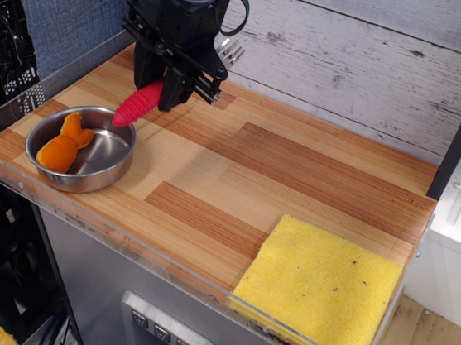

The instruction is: Move the fork and place it to the left of the pot.

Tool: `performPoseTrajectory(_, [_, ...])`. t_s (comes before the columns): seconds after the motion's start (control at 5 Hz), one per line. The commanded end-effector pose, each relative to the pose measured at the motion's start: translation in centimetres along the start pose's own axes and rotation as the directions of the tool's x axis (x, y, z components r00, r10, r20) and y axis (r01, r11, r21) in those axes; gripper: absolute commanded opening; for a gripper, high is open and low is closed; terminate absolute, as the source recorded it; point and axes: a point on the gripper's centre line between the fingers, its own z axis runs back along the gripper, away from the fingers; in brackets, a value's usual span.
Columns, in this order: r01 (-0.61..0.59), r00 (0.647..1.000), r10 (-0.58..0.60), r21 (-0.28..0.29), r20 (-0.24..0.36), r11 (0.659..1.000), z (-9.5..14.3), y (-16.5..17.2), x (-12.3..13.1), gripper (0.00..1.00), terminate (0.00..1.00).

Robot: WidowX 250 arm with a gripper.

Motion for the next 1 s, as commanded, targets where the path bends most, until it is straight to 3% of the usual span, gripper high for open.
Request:
performPoseTrajectory(0.0, [-0.033,0.999,0.032,-0.023,-0.017,0.999,-1.8,7.7,0.8,0.00,0.00])
performPoseTrajectory(0.4, [-0.078,0.997,0.076,-0.104,-0.024,0.992,-3.0,10.9,-0.5,0.00,0.00])
performPoseTrajectory(0.8, [-0.098,0.994,0.092,-0.125,-0.051,0.987,-3.7,12.6,-2.0,0.00,0.00])
